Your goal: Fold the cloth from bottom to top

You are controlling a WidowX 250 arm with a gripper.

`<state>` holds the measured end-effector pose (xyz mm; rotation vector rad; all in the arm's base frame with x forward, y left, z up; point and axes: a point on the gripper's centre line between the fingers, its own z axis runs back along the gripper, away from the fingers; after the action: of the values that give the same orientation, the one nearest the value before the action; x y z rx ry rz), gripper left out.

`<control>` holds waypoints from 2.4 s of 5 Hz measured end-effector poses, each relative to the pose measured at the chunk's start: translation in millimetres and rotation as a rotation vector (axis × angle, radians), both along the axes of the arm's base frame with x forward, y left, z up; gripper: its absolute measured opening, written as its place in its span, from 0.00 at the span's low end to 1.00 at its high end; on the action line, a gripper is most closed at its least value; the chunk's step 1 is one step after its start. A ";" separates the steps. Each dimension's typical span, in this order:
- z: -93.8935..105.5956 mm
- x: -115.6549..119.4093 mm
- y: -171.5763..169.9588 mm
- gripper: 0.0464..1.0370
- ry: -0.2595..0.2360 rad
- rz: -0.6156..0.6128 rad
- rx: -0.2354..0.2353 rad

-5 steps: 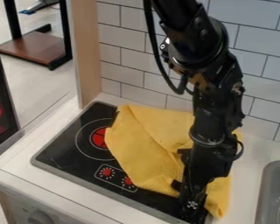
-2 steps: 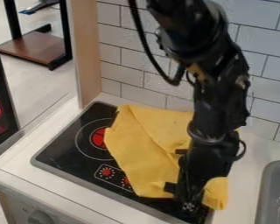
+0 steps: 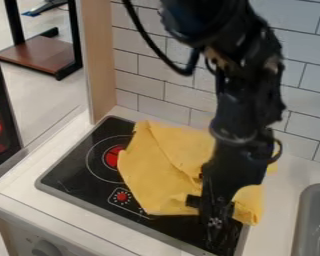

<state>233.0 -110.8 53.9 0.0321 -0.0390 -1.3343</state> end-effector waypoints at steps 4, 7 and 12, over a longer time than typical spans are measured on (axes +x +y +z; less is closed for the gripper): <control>31.8 94.0 9.9 0.02 -0.095 0.110 -0.076; -14.9 135.2 11.0 0.02 -0.186 0.116 0.017; -41.8 139.4 12.6 0.68 -0.167 0.145 0.013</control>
<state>372.4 -98.2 12.0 0.1550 -0.1663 -1.1847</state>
